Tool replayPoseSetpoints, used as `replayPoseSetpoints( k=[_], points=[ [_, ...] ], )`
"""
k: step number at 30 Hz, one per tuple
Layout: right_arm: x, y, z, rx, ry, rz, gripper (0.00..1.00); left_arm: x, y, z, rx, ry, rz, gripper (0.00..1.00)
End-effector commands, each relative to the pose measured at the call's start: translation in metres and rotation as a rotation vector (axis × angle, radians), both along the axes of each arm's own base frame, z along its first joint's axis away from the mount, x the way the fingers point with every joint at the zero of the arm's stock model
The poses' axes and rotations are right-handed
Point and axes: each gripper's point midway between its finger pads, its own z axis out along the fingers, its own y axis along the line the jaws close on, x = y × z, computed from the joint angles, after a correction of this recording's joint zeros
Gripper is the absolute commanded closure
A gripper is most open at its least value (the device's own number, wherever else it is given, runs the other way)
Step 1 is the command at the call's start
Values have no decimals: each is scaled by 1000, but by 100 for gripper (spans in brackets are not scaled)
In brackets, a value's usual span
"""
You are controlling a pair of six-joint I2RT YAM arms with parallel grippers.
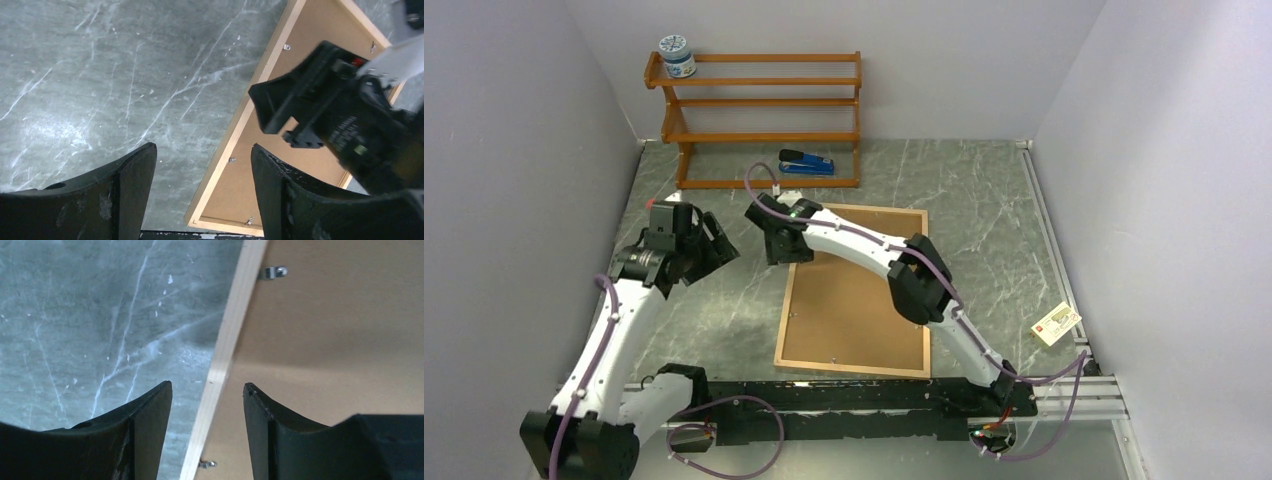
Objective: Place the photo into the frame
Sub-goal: Install the photo frame at the center of the board, then turn over the photo frame at the center of the board.
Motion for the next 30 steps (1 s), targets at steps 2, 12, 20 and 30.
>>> replayPoseSetpoints(
  k=[2, 12, 20, 30],
  points=[
    [5, 6, -7, -68, -23, -25, 47, -17, 16, -1, 18, 9, 122, 25],
    [-2, -3, -29, -134, 8, -48, 58, -38, 1, -20, -93, 46, 121, 26],
    [-10, 0, -52, -142, 66, -35, 62, -42, -9, -32, -149, 75, 104, 27],
    [-10, 10, -31, -14, 113, -83, 100, -43, -36, -45, -265, 64, -16, 23]
  ],
)
